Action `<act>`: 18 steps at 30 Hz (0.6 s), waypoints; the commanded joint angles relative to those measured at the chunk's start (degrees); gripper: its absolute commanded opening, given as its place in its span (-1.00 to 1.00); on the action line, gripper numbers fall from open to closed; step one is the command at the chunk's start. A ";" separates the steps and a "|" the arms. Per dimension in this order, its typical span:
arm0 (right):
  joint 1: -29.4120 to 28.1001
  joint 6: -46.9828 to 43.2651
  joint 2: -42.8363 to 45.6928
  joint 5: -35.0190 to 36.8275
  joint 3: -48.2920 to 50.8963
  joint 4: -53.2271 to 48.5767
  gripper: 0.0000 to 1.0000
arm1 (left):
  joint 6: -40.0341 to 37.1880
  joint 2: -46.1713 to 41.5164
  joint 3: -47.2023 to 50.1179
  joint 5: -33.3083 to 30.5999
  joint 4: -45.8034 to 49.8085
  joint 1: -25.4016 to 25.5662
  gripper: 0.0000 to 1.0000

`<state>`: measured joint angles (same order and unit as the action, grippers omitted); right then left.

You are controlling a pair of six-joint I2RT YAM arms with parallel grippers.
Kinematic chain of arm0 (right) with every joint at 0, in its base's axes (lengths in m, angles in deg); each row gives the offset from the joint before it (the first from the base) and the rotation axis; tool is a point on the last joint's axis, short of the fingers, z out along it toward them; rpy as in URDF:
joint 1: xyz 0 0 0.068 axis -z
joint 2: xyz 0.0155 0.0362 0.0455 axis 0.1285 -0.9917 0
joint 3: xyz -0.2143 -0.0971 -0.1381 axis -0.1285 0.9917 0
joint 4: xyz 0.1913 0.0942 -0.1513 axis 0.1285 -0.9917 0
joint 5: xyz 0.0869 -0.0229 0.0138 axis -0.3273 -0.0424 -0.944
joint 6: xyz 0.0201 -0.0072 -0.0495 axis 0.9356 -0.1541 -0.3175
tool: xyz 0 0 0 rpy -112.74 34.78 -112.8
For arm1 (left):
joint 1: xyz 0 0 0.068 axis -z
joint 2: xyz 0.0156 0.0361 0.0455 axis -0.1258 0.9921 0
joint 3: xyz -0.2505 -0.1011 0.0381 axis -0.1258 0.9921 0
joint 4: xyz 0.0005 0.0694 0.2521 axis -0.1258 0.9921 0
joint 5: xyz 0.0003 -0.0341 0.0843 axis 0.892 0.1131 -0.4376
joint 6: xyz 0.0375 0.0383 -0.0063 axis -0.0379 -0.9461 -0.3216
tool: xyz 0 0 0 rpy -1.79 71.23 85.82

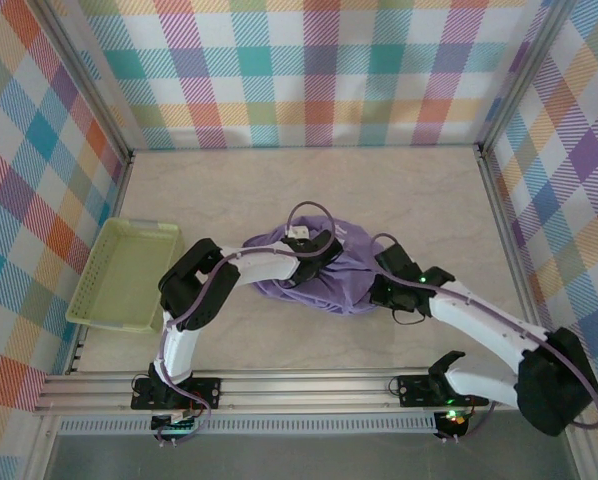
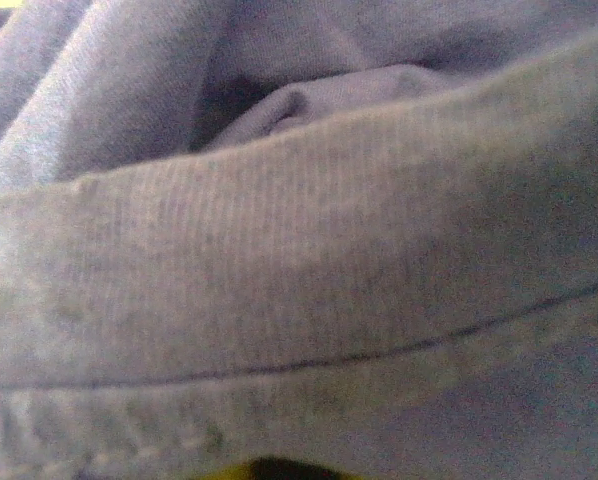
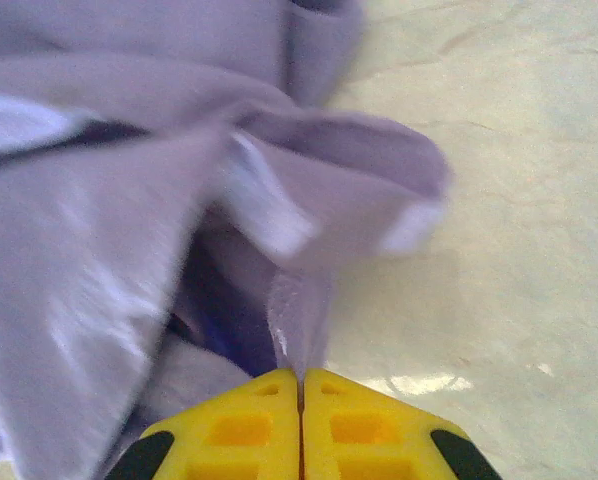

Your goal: Fold the inside-out t-shirt

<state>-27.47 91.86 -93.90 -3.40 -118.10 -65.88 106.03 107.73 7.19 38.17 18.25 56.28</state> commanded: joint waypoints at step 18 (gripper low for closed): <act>0.40 -1.78 9.02 -3.50 1.48 -3.43 -0.31 | -0.36 -1.07 3.40 2.57 2.10 -1.10 -0.48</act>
<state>-27.42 95.09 -86.01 -3.99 -112.68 -72.13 107.05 106.81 8.74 37.66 18.06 55.54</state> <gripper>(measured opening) 0.349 0.260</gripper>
